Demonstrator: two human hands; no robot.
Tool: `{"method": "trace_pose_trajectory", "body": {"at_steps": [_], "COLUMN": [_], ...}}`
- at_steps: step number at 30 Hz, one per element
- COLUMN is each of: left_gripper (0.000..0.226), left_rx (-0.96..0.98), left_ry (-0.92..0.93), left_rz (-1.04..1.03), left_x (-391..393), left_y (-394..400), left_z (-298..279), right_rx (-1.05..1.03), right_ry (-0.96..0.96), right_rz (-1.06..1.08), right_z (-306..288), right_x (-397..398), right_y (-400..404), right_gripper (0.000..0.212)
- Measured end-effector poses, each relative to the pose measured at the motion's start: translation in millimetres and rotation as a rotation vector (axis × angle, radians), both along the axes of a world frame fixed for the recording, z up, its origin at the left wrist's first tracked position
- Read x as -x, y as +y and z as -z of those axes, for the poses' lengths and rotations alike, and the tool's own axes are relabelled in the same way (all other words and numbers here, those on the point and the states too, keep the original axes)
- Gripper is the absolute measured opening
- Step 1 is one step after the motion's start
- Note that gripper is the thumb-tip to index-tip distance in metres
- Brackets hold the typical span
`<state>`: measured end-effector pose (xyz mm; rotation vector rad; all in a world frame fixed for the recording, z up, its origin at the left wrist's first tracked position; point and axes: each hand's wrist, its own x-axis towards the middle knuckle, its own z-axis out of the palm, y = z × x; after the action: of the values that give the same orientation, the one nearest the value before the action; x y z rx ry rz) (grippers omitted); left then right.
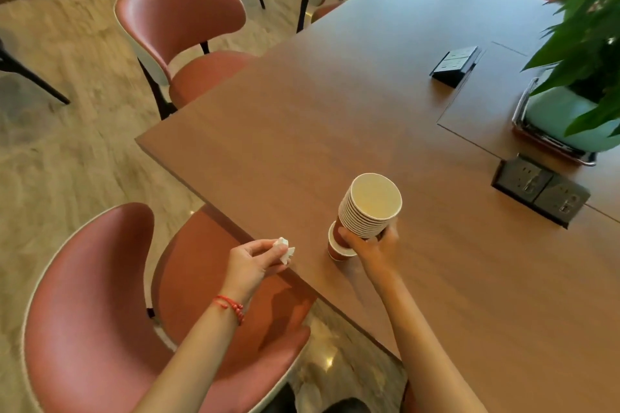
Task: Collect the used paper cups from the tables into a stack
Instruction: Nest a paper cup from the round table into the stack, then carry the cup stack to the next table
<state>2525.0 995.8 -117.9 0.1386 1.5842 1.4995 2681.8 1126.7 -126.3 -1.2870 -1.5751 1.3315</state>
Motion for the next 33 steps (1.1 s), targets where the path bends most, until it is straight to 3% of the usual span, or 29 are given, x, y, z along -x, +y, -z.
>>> {"method": "trace_pose_trajectory", "body": {"at_steps": [6,12,20,27,33], "left_gripper": [0.003,0.003,0.002,0.003,0.002], "left_rx": [0.042,0.058,0.057,0.027,0.012], "left_ry": [-0.028,-0.064,-0.075,-0.035,0.035], "left_rz": [0.000,-0.010,-0.028,-0.065,-0.190], "left_x": [8,6,6,5,-12], "left_y": [8,9,2,-12,-52], "left_z": [14,20,24,15,1], "right_rx": [0.047,0.099,0.129,0.088,0.045], "right_ry": [-0.080,-0.159,-0.223,-0.152,-0.044], "right_rz": [-0.008,-0.034,0.030,-0.012,-0.193], "right_z": [30,56,74,51,27], "right_x": [-2,-4,-6,-4,-8], "right_y": [-7,-11,-13,-19,-41], "right_gripper": [0.065,0.082,0.080,0.071,0.065]}}
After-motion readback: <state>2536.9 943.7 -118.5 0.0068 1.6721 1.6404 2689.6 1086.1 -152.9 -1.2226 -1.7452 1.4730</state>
